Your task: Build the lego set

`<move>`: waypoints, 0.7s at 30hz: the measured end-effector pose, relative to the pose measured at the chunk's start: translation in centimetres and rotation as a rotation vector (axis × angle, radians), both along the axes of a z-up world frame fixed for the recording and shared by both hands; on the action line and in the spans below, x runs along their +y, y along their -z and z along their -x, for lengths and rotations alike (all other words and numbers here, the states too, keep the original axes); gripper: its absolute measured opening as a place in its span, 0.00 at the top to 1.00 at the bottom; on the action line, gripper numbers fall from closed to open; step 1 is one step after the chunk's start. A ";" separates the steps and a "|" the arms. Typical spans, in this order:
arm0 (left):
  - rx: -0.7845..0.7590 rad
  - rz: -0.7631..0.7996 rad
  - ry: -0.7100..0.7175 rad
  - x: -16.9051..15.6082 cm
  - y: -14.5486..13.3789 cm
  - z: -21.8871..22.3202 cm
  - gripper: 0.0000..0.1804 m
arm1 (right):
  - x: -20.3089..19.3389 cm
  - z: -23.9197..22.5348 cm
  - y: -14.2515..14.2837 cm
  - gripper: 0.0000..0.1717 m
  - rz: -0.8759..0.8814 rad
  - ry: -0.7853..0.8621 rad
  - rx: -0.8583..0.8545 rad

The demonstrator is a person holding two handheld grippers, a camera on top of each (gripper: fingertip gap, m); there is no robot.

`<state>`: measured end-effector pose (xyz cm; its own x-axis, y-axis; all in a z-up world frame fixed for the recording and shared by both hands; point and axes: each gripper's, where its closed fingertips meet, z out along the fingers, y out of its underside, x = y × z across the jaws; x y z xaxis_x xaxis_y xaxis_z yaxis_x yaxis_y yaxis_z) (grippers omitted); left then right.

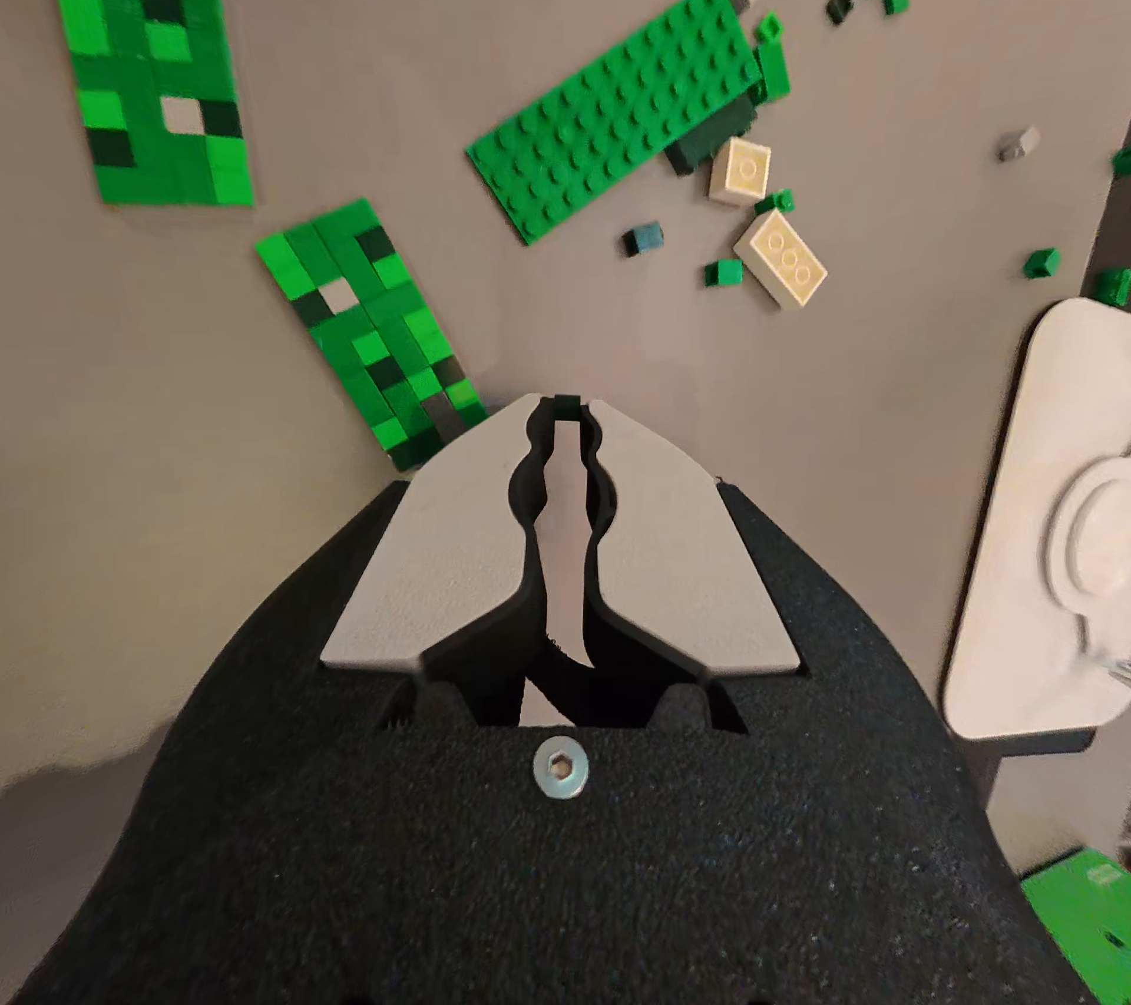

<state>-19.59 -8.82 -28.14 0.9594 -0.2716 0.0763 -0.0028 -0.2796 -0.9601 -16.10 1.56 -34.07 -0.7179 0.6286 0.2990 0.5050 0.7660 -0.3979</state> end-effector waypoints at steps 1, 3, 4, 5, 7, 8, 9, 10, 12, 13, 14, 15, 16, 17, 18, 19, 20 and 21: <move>-0.015 0.000 -0.023 -0.6 -0.1 0.2 0.73 | 0.1 0.0 0.2 0.96 0.019 0.000 -0.012; -0.063 0.004 -0.057 -2.2 -0.1 0.7 0.73 | -0.3 0.0 0.4 0.96 0.082 -0.028 -0.025; -0.088 0.007 -0.069 -3.0 -0.1 0.8 0.73 | -0.5 -0.1 0.6 0.96 0.105 -0.049 -0.037; -0.105 0.010 -0.071 -3.7 0.0 0.7 0.73 | -0.7 -0.2 0.7 0.96 0.117 -0.070 -0.046; -0.103 0.041 -0.073 -4.4 0.5 0.1 0.73 | -0.9 -0.6 1.2 0.96 0.111 -0.098 -0.074; -0.086 0.063 -0.069 -4.4 0.9 -0.2 0.73 | -1.1 -0.9 1.4 0.96 0.116 -0.119 -0.099; -0.062 0.086 -0.064 -4.3 1.1 -0.5 0.74 | -1.4 -1.2 1.5 0.96 0.125 -0.132 -0.111; -0.036 0.110 -0.059 -4.1 1.4 -0.8 0.75 | -1.2 -1.0 1.3 0.96 0.112 -0.119 -0.085; 0.008 0.146 -0.025 -3.4 1.5 -1.4 0.75 | -0.6 -0.8 0.4 0.96 0.079 -0.081 -0.018; 0.031 0.162 -0.006 -3.0 1.5 -1.6 0.76 | -0.2 -0.8 -0.3 0.96 0.073 -0.045 0.024; 0.049 0.177 0.014 -2.6 1.5 -1.6 0.79 | 0.1 -0.9 -1.2 0.96 0.073 -0.013 0.066; 0.059 0.192 0.034 -2.2 1.3 -1.7 0.81 | 0.5 -1.2 -2.1 0.96 0.078 0.017 0.109; 0.059 0.207 0.065 -1.6 1.1 -1.7 0.83 | 0.6 -1.6 -2.9 0.96 0.085 0.046 0.151; 0.056 0.227 0.094 -1.0 1.0 -1.7 0.87 | 0.7 -2.1 -3.5 0.96 0.091 0.070 0.191; 0.058 0.257 0.116 -0.2 1.1 -1.6 0.90 | 0.8 -2.6 -4.0 0.96 0.093 0.093 0.228; 0.073 0.295 0.151 0.4 1.3 -1.8 0.96 | 0.8 -3.2 -4.4 0.96 0.093 0.116 0.261; 0.099 0.341 0.181 1.0 1.8 -1.8 1.00 | 0.8 -3.9 -4.6 0.96 0.090 0.138 0.286; 0.129 0.405 0.210 1.6 2.6 -2.0 1.00 | 0.8 -4.5 -4.5 0.96 0.085 0.159 0.305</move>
